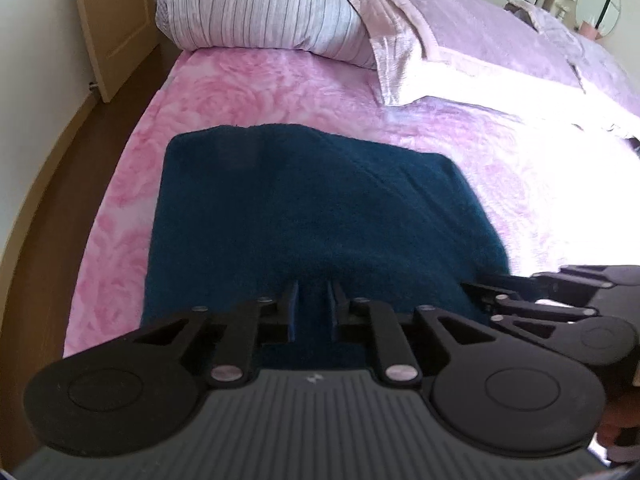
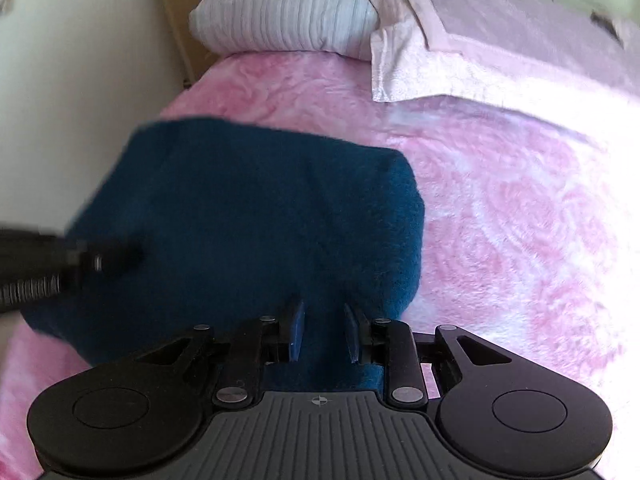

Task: Fold clothes

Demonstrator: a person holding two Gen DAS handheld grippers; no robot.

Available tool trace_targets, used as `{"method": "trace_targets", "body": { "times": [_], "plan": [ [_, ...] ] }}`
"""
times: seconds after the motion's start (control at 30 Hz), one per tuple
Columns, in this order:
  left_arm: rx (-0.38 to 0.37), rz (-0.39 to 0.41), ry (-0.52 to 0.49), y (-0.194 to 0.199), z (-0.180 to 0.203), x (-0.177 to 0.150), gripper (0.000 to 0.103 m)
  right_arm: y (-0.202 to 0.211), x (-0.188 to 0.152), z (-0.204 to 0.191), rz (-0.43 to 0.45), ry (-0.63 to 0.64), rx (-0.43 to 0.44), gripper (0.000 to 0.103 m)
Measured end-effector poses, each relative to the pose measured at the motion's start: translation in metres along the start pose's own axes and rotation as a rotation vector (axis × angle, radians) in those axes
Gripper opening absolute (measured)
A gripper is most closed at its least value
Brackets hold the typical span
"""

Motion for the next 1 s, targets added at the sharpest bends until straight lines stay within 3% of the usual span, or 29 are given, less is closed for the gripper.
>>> {"method": "trace_targets", "body": {
  "times": [0.1, 0.27, 0.37, 0.5, 0.67, 0.9, 1.0],
  "plan": [
    [0.032, -0.005, 0.015, 0.002, 0.002, 0.003, 0.013, -0.003, 0.007, -0.003, -0.021, 0.011, -0.02, 0.025],
    [0.124, 0.004, 0.065, 0.046, 0.009, -0.013, 0.012, 0.039, 0.0, 0.014, 0.019, -0.119, 0.116, 0.026],
    [0.173, 0.004, 0.136, 0.078, 0.012, -0.037, 0.013, 0.062, -0.019, 0.013, -0.002, -0.099, 0.117, 0.029],
    [0.204, 0.015, 0.202, 0.12, 0.032, -0.075, 0.03, 0.08, -0.061, 0.018, -0.061, -0.072, 0.141, 0.047],
    [0.215, 0.055, 0.241, 0.179, 0.071, -0.11, 0.034, 0.134, -0.108, 0.029, -0.053, -0.025, 0.13, 0.049],
    [0.214, 0.142, 0.205, 0.275, 0.123, -0.133, 0.058, 0.237, -0.151, 0.04, 0.042, -0.024, 0.096, 0.049],
    [0.21, 0.168, 0.199, 0.304, 0.135, -0.141, 0.062, 0.269, -0.16, 0.034, 0.061, -0.005, 0.099, 0.05]
  ]
}}
Point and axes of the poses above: each gripper's, at about its wrist camera, not at the fingertips, and y roughly against the way its jaws point, z to its right, x to its top, the point moved 8 cm from there along -y, roughly the way its jaws point, and after that the axes turned 12 degrees about -z, right-handed, at the moved point
